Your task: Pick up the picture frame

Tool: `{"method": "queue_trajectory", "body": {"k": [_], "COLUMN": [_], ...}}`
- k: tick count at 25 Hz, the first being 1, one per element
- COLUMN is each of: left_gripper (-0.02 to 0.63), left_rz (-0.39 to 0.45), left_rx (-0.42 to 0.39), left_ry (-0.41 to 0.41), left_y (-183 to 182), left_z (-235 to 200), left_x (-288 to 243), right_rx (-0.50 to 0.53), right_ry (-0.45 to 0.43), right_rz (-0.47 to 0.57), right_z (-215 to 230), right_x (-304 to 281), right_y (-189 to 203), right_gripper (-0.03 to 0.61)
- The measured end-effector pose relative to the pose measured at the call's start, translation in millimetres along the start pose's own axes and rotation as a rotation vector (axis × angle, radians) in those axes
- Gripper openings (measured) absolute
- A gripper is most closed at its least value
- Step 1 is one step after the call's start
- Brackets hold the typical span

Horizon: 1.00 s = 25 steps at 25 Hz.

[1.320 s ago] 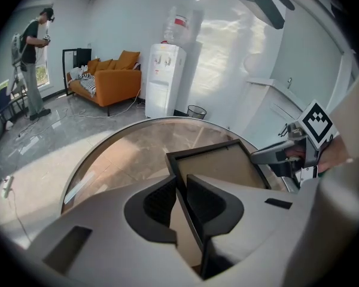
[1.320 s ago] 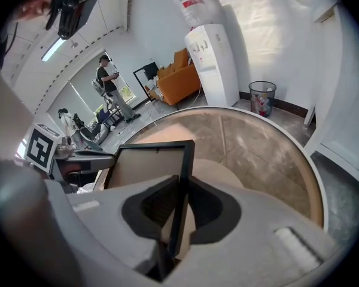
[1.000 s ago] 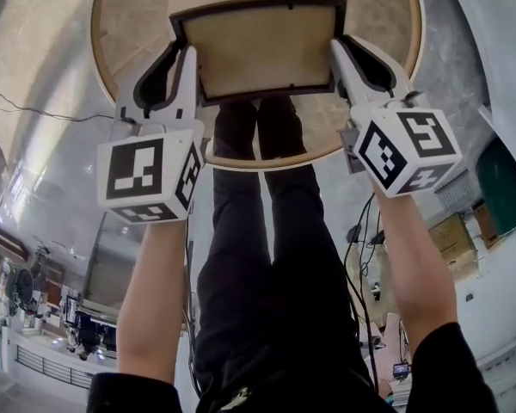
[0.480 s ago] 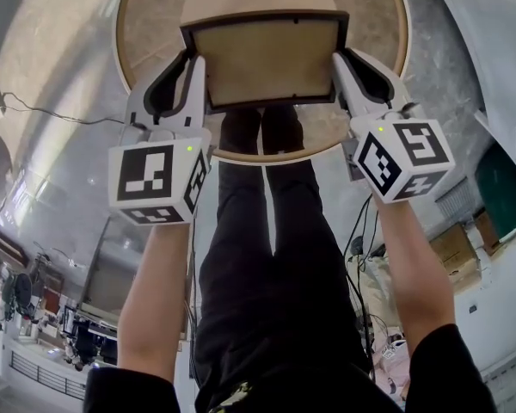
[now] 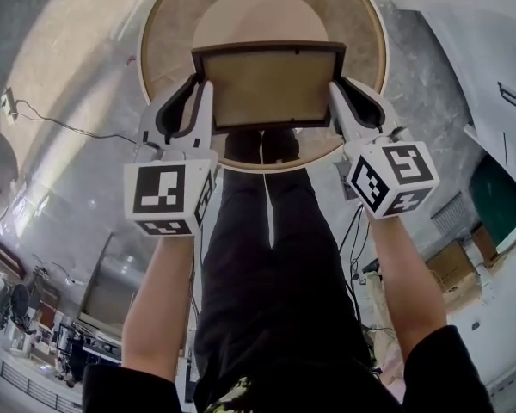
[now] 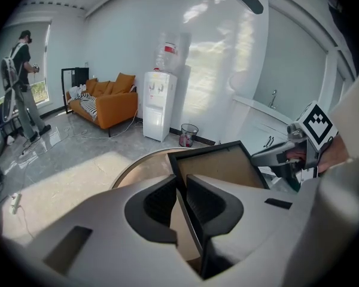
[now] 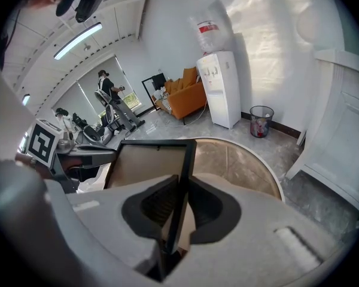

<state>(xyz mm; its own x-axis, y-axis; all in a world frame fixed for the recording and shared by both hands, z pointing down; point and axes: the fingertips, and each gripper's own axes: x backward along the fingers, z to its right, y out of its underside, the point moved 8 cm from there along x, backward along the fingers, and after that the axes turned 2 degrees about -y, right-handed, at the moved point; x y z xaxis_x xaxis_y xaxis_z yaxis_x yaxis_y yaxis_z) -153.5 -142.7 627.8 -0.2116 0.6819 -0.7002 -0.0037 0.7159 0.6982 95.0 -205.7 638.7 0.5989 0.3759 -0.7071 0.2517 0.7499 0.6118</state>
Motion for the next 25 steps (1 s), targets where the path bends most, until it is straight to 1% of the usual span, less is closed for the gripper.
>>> {"method": "queue_trajectory", "body": {"k": [10,16,25], "left_gripper": [0.064,0.064,0.064], "left_rz": [0.046,0.093,0.134], "left_rx": [-0.038,-0.067,-0.097], "left_ry": [-0.005,-0.002,-0.021], "left_y": [-60,-97,-134], "left_z": [11,28,45], "left_x": [54,96,153], "right_rx": [0.006,0.019,0.051], "right_ry": [0.012,0.031,0.047], "right_rz": [0.049,0.092,0.152], "right_z": [-31,-49,-77], "right_x": [61,108,159], "right_y": [-45,-73,-99], "right_gripper": [0.049,0.049,0.049]}}
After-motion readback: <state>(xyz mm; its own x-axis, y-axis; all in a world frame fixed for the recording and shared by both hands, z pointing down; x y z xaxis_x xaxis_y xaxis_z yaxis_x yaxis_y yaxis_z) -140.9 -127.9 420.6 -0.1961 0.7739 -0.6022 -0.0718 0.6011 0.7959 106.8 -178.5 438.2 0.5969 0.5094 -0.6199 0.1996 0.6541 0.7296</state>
